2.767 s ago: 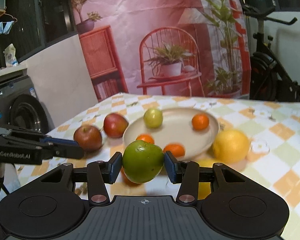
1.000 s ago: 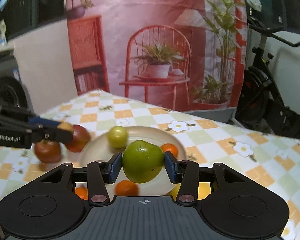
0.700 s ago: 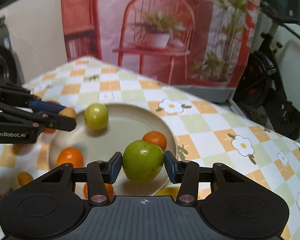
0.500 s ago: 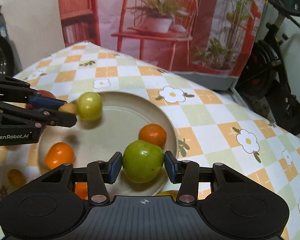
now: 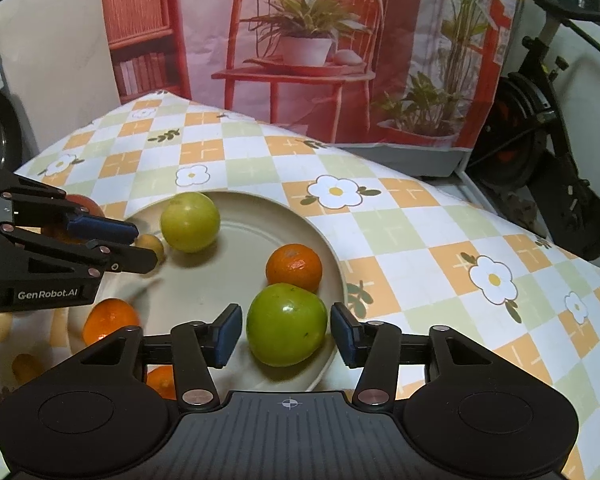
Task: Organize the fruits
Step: 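Carry both held fruits into the beige plate and open both tools, then withdraw both tools from the plate toward the remaining fruits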
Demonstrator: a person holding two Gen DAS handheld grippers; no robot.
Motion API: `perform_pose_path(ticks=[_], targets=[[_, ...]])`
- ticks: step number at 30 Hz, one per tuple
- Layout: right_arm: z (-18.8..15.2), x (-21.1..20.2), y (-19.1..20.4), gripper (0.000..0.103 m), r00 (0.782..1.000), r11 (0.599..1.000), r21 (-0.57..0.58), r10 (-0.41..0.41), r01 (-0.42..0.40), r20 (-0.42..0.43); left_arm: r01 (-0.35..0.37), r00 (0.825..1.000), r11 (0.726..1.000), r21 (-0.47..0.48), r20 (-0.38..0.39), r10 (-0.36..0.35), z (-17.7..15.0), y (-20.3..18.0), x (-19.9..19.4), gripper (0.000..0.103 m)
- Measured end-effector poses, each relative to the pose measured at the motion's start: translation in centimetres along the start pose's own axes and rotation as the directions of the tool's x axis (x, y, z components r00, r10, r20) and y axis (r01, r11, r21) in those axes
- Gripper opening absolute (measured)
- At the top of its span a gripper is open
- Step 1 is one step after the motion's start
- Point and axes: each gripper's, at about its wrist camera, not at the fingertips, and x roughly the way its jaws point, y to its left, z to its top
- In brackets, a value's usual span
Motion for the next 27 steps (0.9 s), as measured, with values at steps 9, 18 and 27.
perform_pose_path(ticks=[9, 18, 27], targets=[[-0.8, -3.8, 0.3, 0.049, 0.993, 0.999, 0.046, 0.022, -0.027, 0.115, -0.005, 0.997, 1.0, -0.016, 0.074, 0.006, -0.2, -0.6, -3.8, 0.032], [-3.4, -7.4, 2.5, 0.048, 0.969, 0.995, 0.089, 0.027, -0.05, 0.246, -0.033, 0.986, 0.998, -0.055, 0.163, 0.042, -2.8, -0.2, -8.7, 0.032], [-7.0, -8.7, 6.2, 0.048, 0.95, 0.988, 0.116, 0.066, -0.106, 0.305, -0.05, 0.975, 0.992, -0.114, 0.21, 0.073, -6.2, -0.4, -11.7, 0.032]])
